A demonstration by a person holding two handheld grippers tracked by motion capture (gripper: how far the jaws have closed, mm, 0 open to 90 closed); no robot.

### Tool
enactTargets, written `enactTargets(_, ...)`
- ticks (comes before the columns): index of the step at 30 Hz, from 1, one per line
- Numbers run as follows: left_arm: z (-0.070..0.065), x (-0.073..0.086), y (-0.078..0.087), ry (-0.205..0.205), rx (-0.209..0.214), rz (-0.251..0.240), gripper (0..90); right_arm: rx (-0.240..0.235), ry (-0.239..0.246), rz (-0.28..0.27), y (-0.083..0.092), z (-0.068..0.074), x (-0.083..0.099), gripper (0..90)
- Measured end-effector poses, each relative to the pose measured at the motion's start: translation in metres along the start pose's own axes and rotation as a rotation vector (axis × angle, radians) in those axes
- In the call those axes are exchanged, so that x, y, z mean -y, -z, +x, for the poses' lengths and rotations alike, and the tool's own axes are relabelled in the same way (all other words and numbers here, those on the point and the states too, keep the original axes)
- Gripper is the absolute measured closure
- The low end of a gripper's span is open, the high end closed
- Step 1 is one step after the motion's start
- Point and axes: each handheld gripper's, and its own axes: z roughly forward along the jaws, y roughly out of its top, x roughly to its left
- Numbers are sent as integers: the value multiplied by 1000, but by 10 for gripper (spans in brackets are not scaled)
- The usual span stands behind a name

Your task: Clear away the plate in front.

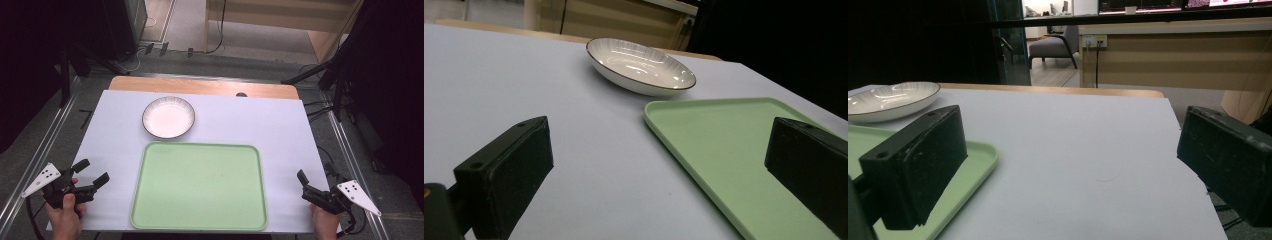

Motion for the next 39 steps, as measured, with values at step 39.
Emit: enactTargets(39,-32,-59,-44,-37,73,-8,0,-4,6,3,1,1,0,0)
